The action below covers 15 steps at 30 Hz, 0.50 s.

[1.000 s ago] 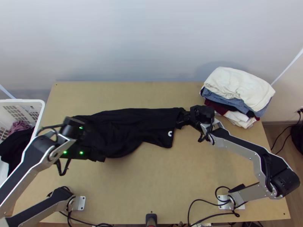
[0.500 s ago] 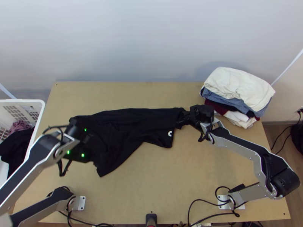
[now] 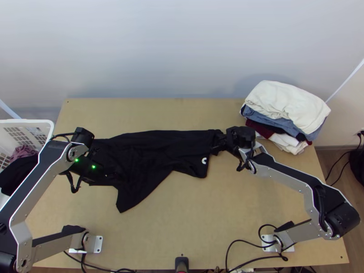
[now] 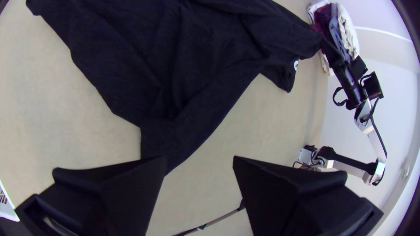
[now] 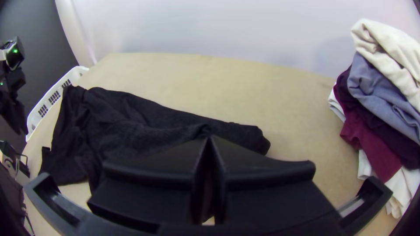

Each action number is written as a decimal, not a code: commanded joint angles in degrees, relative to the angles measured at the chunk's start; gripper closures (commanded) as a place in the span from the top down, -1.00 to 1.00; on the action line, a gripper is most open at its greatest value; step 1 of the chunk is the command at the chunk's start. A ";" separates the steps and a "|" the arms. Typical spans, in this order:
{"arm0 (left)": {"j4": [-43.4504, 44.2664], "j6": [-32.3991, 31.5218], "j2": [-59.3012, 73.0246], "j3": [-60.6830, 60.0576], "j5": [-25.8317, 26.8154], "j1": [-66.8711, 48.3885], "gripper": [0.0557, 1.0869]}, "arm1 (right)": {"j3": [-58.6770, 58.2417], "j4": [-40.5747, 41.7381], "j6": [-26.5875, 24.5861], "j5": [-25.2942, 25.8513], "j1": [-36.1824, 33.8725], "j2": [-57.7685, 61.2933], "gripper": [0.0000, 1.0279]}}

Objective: Fold the t-shirt

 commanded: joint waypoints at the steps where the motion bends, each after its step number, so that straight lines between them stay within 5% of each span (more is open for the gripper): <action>1: 1.19 -1.86 1.66 -2.70 0.78 1.31 -0.02 | 0.83 -0.45 0.42 -0.17 0.90 1.17 -0.94; 3: 2.07 -2.65 2.62 -3.49 0.43 2.01 -0.23 | 0.92 -0.54 0.42 -0.17 1.07 1.26 -0.94; 11: 6.64 -3.44 4.38 -7.88 -6.69 1.40 -0.21 | 1.36 -0.54 0.77 -0.17 2.13 2.05 -0.94; 15: 7.79 -3.00 6.05 -8.15 -8.71 1.22 0.08 | 1.36 -0.54 1.30 0.01 2.74 2.14 -0.94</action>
